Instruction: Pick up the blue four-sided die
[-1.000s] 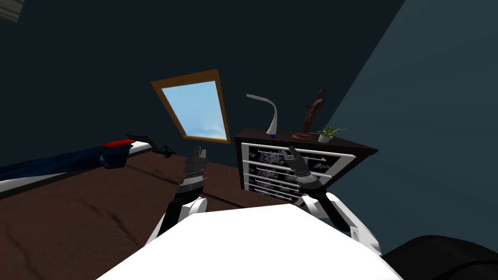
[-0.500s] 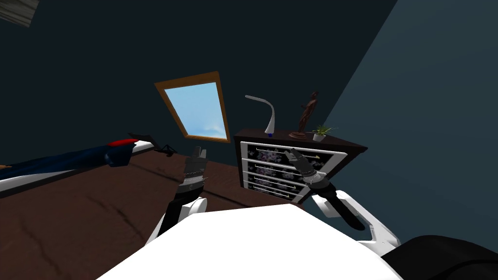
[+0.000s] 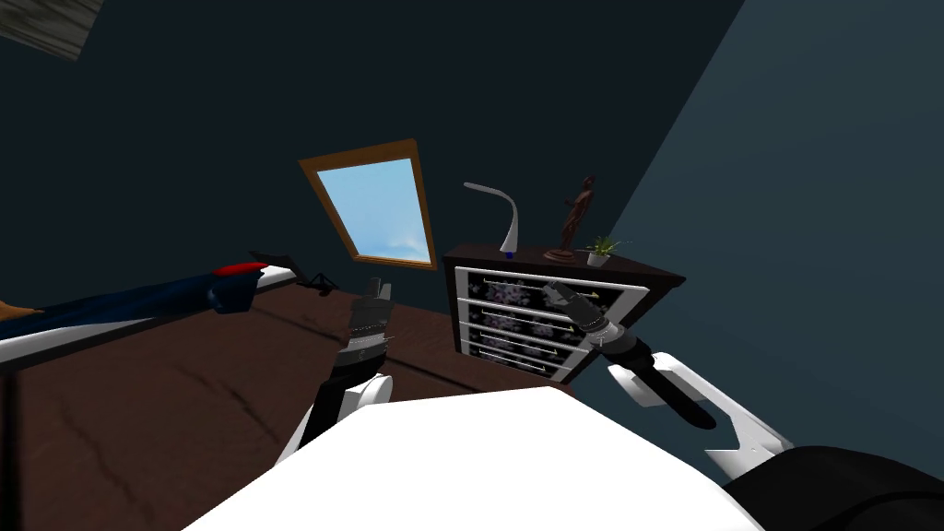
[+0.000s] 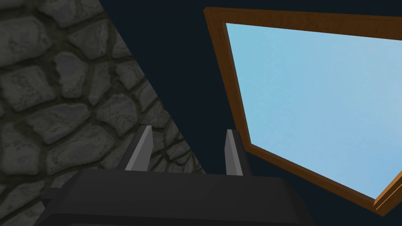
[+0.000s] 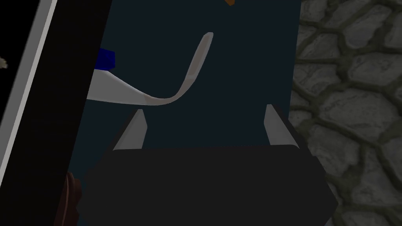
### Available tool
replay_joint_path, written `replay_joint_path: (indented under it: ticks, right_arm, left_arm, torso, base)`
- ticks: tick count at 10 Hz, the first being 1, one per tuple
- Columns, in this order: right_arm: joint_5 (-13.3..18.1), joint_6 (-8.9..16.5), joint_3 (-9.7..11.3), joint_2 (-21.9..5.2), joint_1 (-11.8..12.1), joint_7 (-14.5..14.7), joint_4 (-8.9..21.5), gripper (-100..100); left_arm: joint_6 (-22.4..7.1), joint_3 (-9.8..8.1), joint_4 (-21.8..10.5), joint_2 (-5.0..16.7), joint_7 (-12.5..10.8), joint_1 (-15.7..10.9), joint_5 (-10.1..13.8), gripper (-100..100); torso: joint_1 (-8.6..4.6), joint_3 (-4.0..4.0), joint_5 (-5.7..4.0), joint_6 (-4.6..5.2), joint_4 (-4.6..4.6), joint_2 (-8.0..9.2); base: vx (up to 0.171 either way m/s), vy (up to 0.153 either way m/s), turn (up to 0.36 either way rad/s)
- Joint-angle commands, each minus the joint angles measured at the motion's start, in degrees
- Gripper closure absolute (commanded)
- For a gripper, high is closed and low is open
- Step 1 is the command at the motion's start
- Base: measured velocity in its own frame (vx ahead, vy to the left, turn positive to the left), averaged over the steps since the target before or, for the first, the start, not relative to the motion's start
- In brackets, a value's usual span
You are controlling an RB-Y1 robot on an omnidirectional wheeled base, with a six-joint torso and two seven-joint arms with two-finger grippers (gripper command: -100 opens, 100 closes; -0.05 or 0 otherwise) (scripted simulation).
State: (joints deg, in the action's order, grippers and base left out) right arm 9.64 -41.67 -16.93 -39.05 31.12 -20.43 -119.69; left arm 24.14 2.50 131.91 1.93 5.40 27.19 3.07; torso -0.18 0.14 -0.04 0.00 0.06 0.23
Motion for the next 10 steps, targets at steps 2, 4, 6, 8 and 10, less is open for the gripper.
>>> replay_joint_path:
  ticks: [2, 4, 6, 8, 10]
  right_arm:
    - [0.4, -0.6, -1.0, -3.7, 0.1, -0.6, 0.7, -100]
    - [1.3, -1.9, -3.1, -7.6, 0.4, -1.6, 2.4, -100]
    - [2.2, -3.2, -5.3, -11.2, 0.8, -2.6, 4.1, -100]
    - [3.1, -4.5, -7.4, -14.4, 1.1, -3.6, 5.9, -100]
    - [3.1, -4.5, -7.4, -16.9, 1.1, -3.6, 5.9, -100]
  left_arm:
    - [0.0, 0.0, 0.0, 0.0, 0.0, 0.0, 0.0, 0]
    - [0.0, 0.0, 0.0, 0.0, 0.0, 0.0, 0.0, 0]
    - [0.0, 0.0, 0.0, 0.0, 0.0, 0.0, 0.0, 0]
    - [0.0, 0.0, 0.0, 0.0, 0.0, 0.0, 0.0, 0]
    - [0.0, 0.0, 0.0, 0.0, 0.0, 0.0, 0.0, 0]
  torso:
    - [0.03, 0.01, 0.0, 0.0, 0.01, 0.01]
    - [0.08, -0.05, 0.02, 0.0, -0.02, -0.09]
    - [0.05, -0.03, 0.01, 0.0, -0.01, -0.06]
    - [0.12, -0.07, 0.01, 0.0, -0.02, -0.14]
    - [0.08, -0.07, 0.01, 0.0, -0.02, -0.13]
  base:
    - [-0.051, -0.024, 0.007]
    - [-0.043, -0.028, 0.025]
    - [-0.056, -0.029, 0.029]
    - [-0.031, -0.022, 0.02]
    - [-0.027, -0.022, 0.011]
